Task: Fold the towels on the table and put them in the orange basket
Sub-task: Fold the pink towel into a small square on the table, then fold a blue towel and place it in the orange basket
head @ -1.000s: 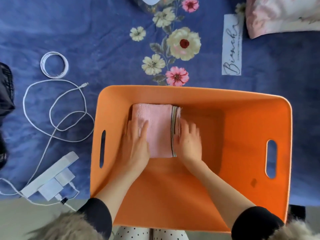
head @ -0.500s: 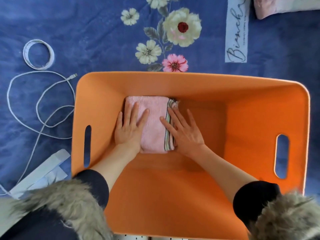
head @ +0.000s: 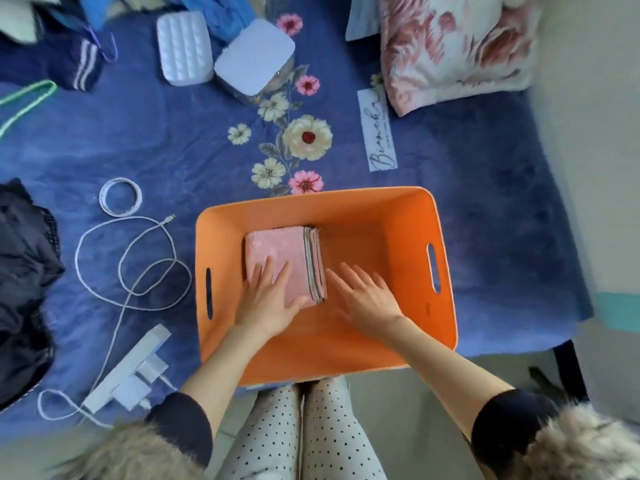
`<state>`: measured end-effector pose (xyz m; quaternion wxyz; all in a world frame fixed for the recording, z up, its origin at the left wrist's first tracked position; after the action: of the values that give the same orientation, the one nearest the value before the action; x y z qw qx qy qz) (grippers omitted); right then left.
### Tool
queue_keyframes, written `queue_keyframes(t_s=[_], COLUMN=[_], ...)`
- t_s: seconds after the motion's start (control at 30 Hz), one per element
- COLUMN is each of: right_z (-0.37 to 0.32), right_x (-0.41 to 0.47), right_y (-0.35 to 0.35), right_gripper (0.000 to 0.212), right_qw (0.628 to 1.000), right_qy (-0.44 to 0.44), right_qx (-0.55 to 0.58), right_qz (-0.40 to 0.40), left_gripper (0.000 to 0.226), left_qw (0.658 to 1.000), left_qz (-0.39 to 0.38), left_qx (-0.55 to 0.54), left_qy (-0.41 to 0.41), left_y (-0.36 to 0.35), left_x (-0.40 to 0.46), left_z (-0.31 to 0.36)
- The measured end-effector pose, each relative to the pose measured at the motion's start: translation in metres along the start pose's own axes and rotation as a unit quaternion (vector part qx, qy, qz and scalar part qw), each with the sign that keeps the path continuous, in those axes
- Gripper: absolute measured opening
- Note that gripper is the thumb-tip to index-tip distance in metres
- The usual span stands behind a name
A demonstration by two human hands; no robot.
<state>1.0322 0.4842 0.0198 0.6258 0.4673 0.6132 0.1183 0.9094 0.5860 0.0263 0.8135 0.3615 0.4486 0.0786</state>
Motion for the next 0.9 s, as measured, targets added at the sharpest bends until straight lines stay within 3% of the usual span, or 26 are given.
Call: queue_keyframes(t_s=[0.1,0.23,0.47,0.73,0.9], right_z=[0.001,0.020,0.018,-0.034,-0.101], right_x=[-0.050,-0.117,-0.244,-0.379,-0.460], right_y=[0.027,0.050,0.028,-0.059,-0.140], right_gripper=[0.066,0.063,0.065,0.072,0.072], right_qw=[0.997,0.976,0.867,0.712,0.587], right_qy=[-0.025,-0.138,-0.373,-0.573,-0.675], right_qx=[0.017,0.072,0.214,0.288,0.351], right_qz=[0.064,0.154,0.253,0.285,0.278], left_gripper=[0.064,0.059,0.062,0.062,0.063], left_qw=[0.995,0.981,0.935,0.788,0.679], left_qz=[0.062,0.088,0.048,0.015,-0.043], left_qx=[-0.007,-0.007,0.093,0.278,0.349], left_qy=[-0.077,-0.175,-0.339,-0.548,-0.645], left_y=[0.023,0.038,0.046,-0.015,-0.089], left_x=[-0.034,-0.070,-0.104,-0.199,-0.281], left_z=[0.037,0.077,0.136,0.202,0.210])
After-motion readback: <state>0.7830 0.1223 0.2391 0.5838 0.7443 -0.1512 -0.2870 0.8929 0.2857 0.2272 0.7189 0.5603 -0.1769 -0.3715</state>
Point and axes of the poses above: each hand's wrist, its own x-axis towards the middle knuckle, its own y-axis out of the back of the hand, z = x × y, the point moved 7 cm from there along x, towards the middle knuckle, and after that the axes turned 4 degrees about -y, right-handed, at the moved point
